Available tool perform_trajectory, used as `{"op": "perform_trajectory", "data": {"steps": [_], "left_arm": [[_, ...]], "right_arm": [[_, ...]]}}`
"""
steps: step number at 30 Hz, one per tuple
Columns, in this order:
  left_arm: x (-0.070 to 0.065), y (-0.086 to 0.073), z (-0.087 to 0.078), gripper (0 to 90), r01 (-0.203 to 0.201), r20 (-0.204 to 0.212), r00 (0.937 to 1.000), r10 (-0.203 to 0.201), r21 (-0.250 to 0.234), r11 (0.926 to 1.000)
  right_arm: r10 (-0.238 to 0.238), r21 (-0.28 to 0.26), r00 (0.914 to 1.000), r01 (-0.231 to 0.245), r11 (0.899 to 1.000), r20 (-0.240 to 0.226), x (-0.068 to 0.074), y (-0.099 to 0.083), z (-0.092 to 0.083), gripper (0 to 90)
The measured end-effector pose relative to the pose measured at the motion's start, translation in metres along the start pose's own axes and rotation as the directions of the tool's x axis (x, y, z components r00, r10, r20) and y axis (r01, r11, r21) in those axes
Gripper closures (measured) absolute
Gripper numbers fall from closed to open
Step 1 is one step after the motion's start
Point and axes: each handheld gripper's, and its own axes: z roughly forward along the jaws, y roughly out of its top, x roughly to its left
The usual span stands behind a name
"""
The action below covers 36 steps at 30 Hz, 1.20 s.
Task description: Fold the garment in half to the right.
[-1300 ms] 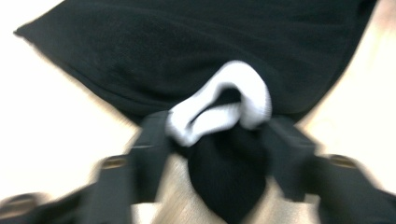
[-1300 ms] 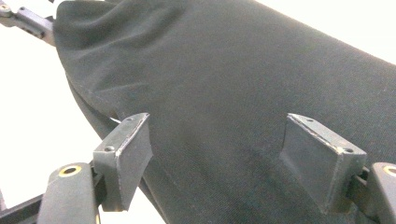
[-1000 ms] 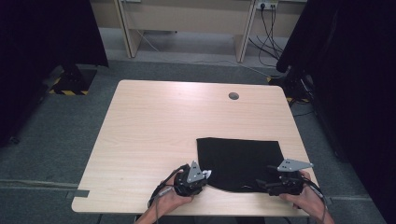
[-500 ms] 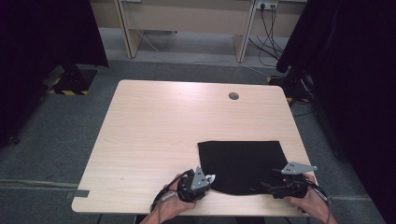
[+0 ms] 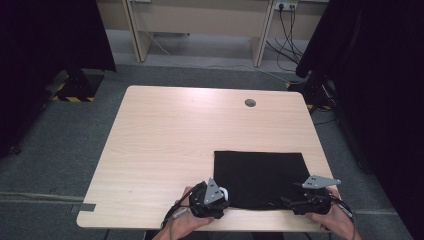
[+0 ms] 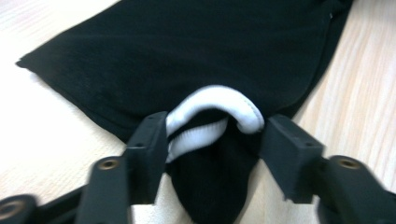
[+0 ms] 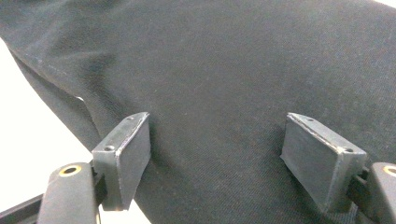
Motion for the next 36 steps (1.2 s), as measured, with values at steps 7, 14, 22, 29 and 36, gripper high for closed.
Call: {"op": "perform_trajectory", "data": {"steps": [7,14,22,29,36], "left_arm": [[0.006,0.007,0.011,22.0,0.056,-0.019,0.9983,-0.055,0.068,0.9961],[0.008,0.007,0.016,44.1,0.033,0.013,0.9993,-0.034,0.085,0.9958],[0.009,0.009,0.017,69.1,0.014,0.037,0.9992,-0.016,0.078,0.9969],[0.008,0.008,0.017,70.8,0.014,0.036,0.9992,-0.017,0.071,0.9974],[0.007,0.007,0.017,70.9,0.007,0.029,0.9995,-0.009,0.062,0.9980]], "right_arm": [[-0.005,0.004,1.0000,0.005,1.000,0.001,0.001,0.002,0.002,24.5],[-0.005,0.004,1.0000,0.005,1.000,-0.002,0.000,0.002,0.002,24.5],[-0.009,0.000,0.9999,0.009,1.000,-0.009,0.002,0.006,0.002,26.7],[-0.020,-0.092,0.9990,0.016,0.996,-0.041,0.004,0.037,0.008,27.1],[-0.053,-0.128,0.9966,0.045,0.991,-0.063,0.011,0.076,0.026,27.1]]}}
